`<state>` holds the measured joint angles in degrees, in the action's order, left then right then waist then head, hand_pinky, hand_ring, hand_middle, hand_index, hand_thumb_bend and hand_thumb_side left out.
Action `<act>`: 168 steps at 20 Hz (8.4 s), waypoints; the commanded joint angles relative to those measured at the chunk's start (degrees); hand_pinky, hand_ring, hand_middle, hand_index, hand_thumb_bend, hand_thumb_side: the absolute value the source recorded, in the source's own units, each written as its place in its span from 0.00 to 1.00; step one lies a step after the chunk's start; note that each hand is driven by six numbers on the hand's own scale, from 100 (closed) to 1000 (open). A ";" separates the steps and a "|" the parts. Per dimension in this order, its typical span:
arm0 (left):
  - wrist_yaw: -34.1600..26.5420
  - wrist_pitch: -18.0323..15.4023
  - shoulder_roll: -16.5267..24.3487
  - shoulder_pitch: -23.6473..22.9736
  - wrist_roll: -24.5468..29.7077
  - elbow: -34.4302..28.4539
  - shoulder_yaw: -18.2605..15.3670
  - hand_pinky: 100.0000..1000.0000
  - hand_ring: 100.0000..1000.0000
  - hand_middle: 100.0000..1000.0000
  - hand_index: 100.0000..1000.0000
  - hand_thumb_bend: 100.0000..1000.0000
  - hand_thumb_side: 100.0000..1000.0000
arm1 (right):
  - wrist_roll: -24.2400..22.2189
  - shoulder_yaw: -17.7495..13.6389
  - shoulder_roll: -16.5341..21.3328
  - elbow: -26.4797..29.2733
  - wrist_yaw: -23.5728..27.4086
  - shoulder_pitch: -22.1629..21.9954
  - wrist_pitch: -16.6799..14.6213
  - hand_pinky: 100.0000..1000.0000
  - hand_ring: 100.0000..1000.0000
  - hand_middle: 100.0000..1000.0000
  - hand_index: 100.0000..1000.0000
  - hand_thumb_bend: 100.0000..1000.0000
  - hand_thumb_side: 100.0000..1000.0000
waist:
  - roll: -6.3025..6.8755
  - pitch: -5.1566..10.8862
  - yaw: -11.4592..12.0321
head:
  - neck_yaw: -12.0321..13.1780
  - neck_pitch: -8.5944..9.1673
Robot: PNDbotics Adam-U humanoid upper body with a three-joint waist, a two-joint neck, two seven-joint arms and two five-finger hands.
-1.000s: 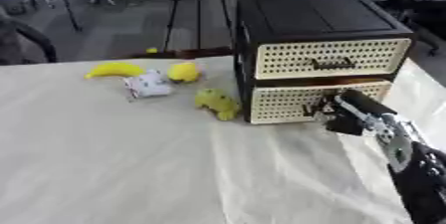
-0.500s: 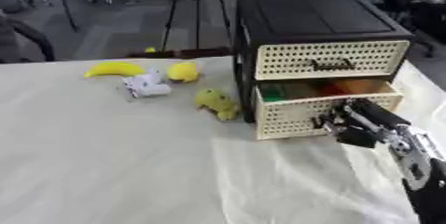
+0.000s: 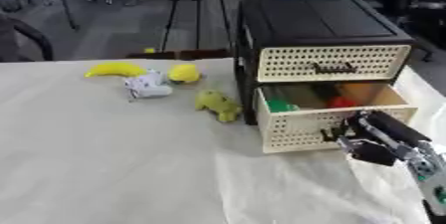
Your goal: Pick up objects from table and place into drawer.
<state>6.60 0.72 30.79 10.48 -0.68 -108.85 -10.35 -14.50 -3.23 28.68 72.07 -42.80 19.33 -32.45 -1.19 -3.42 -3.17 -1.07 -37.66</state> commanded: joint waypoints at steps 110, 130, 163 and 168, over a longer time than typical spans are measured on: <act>21.66 -12.58 -0.95 44.42 12.71 26.38 22.49 0.16 0.07 0.19 0.31 0.00 0.01 | 6.62 -3.73 -3.26 17.82 14.52 -2.68 4.80 0.00 0.16 0.27 0.61 0.00 0.79 | 0.61 -2.77 -17.33 | 6.44 5.52; 15.80 -14.43 -10.65 43.97 27.16 27.12 31.37 0.19 0.07 0.21 0.33 0.00 0.05 | 5.22 -2.90 -4.40 17.75 15.04 -2.08 4.07 0.00 0.16 0.27 0.60 0.00 0.79 | 0.76 -3.38 -19.56 | 7.42 4.41; 42.84 -25.44 -15.48 44.79 4.30 41.87 25.85 0.63 0.52 0.61 0.70 0.85 0.28 | -1.49 1.31 -8.87 19.44 18.74 1.63 2.13 0.00 0.15 0.26 0.51 0.00 0.82 | 1.60 -6.47 -26.41 | 11.83 7.30; 45.59 -25.57 -15.42 44.57 4.11 42.39 25.71 0.66 0.54 0.64 0.72 0.98 0.37 | -1.43 1.12 -8.71 19.43 18.73 1.54 2.15 0.00 0.15 0.26 0.51 0.00 0.82 | 1.69 -6.51 -26.37 | 11.84 7.33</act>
<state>51.35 -24.98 14.62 53.97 3.83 -66.13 16.40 -15.89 -1.75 18.90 90.33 -24.76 20.16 -30.25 0.77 -10.62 -29.45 10.55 -31.02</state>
